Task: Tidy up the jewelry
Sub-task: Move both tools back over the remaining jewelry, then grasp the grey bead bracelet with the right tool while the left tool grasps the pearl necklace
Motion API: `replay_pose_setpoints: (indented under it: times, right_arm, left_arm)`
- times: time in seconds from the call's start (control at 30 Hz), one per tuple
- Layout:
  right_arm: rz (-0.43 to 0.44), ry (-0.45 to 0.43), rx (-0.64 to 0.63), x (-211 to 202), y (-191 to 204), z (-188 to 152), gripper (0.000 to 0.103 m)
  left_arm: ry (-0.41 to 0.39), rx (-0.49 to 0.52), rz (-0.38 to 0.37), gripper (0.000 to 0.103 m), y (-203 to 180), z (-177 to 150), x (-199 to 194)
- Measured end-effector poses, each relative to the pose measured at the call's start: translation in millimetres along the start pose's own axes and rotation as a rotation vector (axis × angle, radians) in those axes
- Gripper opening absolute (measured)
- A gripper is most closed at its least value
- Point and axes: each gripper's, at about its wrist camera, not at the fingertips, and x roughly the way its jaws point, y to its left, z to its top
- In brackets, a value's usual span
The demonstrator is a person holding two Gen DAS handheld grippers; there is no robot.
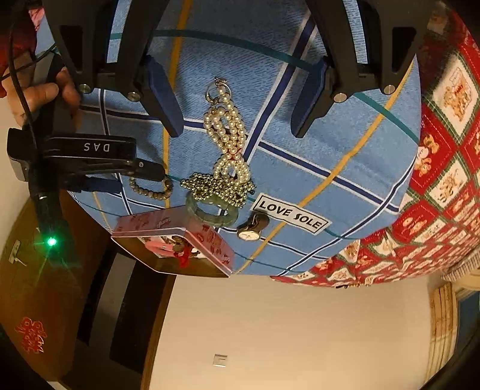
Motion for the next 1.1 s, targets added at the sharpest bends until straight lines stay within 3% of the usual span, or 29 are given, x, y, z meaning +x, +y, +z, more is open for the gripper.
replay_pose_setpoints:
  times: [0.2,0.4,0.6,0.73,0.87,1.0,1.1]
  right_arm:
    - [-0.008,0.041,-0.019,7,1,0,0.097]
    - [-0.036,0.037,-0.029,7,3,0,0.088]
    - [-0.037,0.013,-0.033,2,2,0,0.054]
    - [-0.025,0.001,-0.007,0,-2,1,0.02]
    - [0.034,-0.016,0.066,-2,-16,1,0.012]
    - [0.105,-0.081,0.157,-12,-32,0,0.012]
    - [0.113,-0.109,0.172,-17,-33,-1,0.012]
  left_arm:
    - [0.008,0.014,0.018,0.074,-3,0,1]
    - [0.02,0.015,0.051,0.074,-2,-1,3]
    - [0.02,0.027,0.067,0.074,-6,0,3]
    - [0.019,0.028,0.043,0.074,-10,8,4]
    - [0.032,0.02,0.052,0.074,-15,18,14]
    - [0.1,0.03,0.097,0.074,-20,22,34]
    - [0.15,0.015,0.077,0.05,-20,21,45]
